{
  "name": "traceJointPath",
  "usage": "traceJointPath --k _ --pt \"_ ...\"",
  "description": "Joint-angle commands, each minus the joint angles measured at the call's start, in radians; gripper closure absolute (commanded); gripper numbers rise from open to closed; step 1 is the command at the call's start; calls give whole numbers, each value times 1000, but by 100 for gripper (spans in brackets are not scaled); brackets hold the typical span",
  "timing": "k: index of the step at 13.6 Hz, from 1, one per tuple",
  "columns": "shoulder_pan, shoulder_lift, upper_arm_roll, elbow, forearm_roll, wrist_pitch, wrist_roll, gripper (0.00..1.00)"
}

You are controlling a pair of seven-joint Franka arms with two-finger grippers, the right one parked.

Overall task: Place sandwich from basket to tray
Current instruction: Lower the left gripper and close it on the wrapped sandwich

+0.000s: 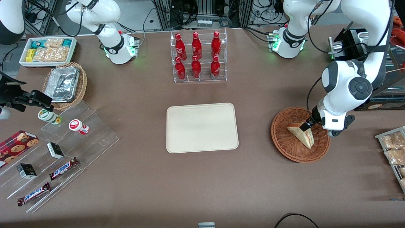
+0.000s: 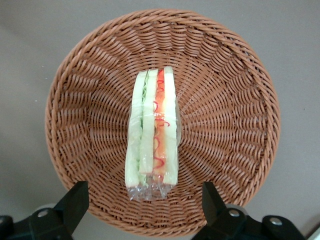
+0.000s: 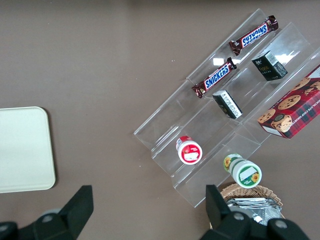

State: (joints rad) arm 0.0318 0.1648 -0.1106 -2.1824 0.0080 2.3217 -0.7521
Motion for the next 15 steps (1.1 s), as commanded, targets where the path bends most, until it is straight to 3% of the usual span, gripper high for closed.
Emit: traceJointPath --k 1,8,9,10,11,12,15 --pt "5 35 -4 -5 10 51 -23 0" --pt "5 110 -3 -2 10 120 -16 0" --pt "7 114 -3 -4 12 120 -16 12" --pt "7 119 -3 -7 12 120 -16 32" --pt "7 120 -1 -7 13 114 -15 75" --pt "7 119 -1 -7 13 108 -10 100" --pt "7 85 -3 24 24 10 -6 100"
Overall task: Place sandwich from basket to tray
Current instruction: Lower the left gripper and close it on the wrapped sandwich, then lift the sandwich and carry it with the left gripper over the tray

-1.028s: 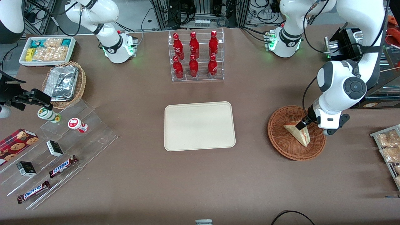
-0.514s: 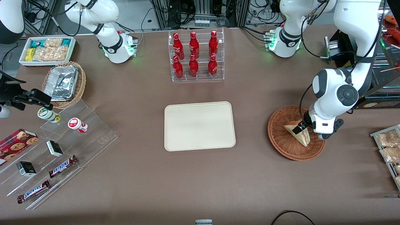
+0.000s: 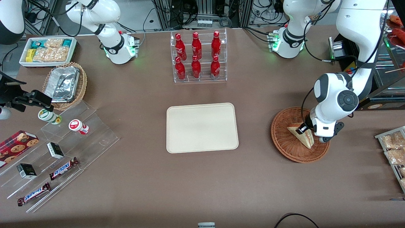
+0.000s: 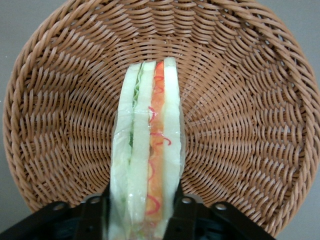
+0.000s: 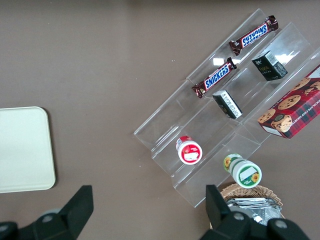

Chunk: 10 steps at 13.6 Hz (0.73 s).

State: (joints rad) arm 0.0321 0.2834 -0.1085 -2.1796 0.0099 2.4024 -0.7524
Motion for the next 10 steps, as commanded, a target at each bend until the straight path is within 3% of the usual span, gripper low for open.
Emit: traceJointPath --k 1,6,10 --pt "5 -49 -5 49 28 -139 7 100" --pt "-43 -79 -36 170 33 -357 82 100" --pt "-190 -59 -48 265 30 -459 101 100"
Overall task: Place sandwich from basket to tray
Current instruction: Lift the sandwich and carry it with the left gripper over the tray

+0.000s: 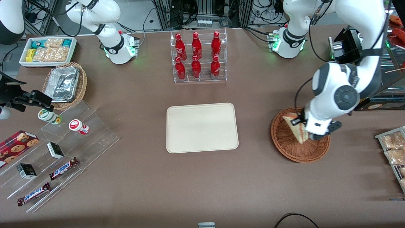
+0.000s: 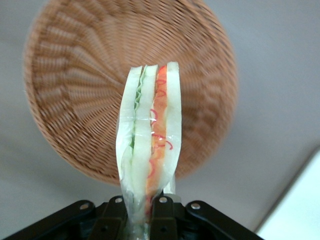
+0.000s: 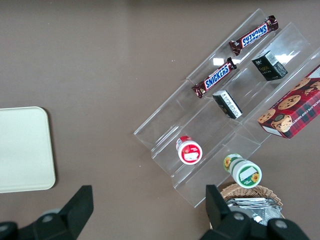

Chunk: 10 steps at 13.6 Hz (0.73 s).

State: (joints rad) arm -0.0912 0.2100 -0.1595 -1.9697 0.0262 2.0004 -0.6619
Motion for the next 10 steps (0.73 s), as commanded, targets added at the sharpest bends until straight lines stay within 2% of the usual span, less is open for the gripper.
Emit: traceJointPath --k 1,5,8,10 --pt "-114 29 3 81 12 -61 8 100" --pt "-277 188 3 228 -15 -54 -66 100" --pt "-379 377 3 469 -19 -58 -155 100" --pt "-447 452 3 552 -17 -51 -235 100"
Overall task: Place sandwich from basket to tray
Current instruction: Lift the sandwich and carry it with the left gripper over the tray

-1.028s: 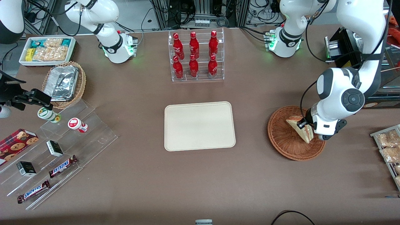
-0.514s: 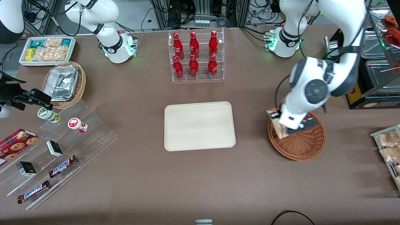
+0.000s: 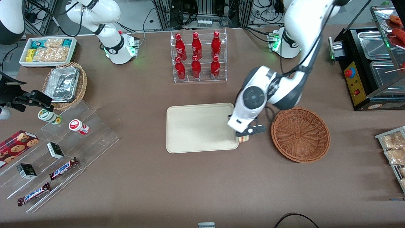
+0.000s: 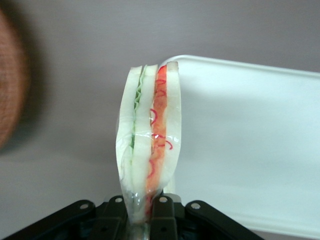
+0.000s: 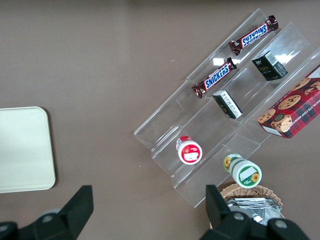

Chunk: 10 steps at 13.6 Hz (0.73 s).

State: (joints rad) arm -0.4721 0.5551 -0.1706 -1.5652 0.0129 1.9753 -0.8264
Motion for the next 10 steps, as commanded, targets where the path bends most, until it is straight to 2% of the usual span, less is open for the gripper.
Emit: traceJointPath --k 1,3,10 --pt "-92 132 14 178 -4 -21 -103 100" --pt "-128 178 14 237 -4 -12 -141 100" --pt "-206 249 25 243 16 124 -197 100"
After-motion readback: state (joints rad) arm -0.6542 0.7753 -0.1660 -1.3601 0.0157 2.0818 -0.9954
